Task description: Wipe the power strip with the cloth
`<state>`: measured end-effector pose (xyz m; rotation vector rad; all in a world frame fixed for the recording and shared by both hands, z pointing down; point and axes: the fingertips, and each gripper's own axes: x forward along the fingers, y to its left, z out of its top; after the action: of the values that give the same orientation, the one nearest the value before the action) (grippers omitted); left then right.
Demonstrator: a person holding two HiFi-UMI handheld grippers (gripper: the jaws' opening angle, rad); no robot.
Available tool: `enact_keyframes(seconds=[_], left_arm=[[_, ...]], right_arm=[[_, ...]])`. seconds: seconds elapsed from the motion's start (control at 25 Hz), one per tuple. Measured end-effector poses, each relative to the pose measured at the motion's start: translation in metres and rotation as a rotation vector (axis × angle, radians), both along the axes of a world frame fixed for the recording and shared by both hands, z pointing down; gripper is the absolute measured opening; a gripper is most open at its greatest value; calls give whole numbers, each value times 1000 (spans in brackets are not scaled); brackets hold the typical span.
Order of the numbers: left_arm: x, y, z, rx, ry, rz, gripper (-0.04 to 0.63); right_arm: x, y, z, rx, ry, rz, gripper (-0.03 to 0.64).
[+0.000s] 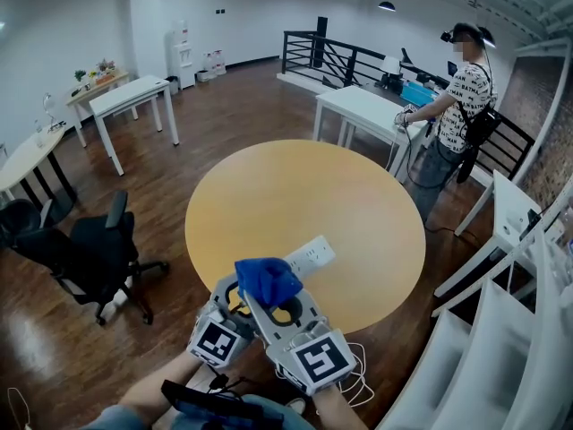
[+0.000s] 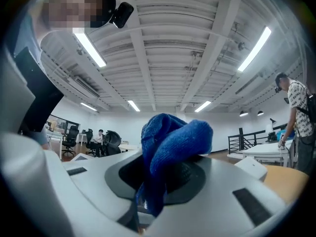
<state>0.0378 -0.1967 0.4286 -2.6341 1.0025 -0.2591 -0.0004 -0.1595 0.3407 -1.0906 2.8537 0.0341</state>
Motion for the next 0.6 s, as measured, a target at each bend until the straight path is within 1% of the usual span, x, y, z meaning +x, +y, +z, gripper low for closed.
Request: enact_keyframes(seconds=[0.16,0.32,0.36,0.48,0.6], left_arm=[[-3,1,-4,4,22,2,287],[-5,5,-7,12,24,7,287],[-6,6,-8,14,23,7,287],[-7,8,-9,16,23,4,287],[-8,11,-10,13,29,2,287]], right_arm=[[25,-11,-10,26,0,54,77],[49,-21,-24,65,3,103,77],[56,-24,-28,86,8,119,77],[83,-36,-45,189,19,184,77],[109,-46,-56,223,26,246,77]])
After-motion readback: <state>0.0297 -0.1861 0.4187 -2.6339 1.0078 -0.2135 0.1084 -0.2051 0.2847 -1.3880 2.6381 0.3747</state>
